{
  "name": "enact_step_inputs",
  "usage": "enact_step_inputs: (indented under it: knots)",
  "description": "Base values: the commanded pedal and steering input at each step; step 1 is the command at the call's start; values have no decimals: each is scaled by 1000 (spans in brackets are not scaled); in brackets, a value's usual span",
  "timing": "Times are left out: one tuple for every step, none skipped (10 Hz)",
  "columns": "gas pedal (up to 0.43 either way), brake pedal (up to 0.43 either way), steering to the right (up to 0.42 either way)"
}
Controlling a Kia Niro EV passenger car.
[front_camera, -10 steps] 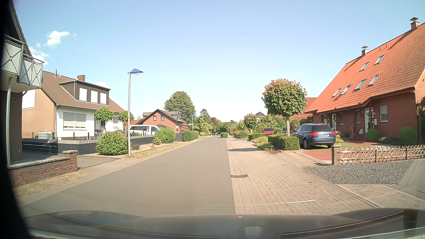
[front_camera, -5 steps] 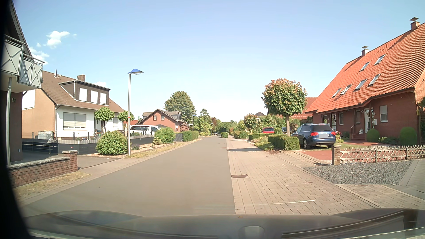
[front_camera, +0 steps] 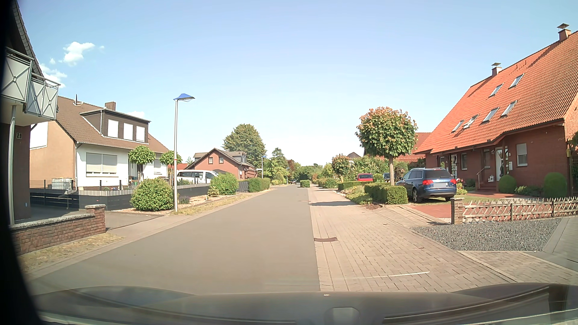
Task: Follow the waypoints while adhering to traffic rules and regulations
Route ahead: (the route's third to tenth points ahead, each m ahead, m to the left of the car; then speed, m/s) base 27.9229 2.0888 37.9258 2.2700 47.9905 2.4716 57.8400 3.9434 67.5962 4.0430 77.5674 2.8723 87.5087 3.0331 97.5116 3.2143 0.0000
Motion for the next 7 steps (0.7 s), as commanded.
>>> enact_step_inputs:
  knots:
    - [0,305,-21]
    - [0,305,-21]
    - [0,305,-21]
    - [0,305,-21]
    - [0,305,-21]
    - [0,299,-21]
    - [0,299,-21]
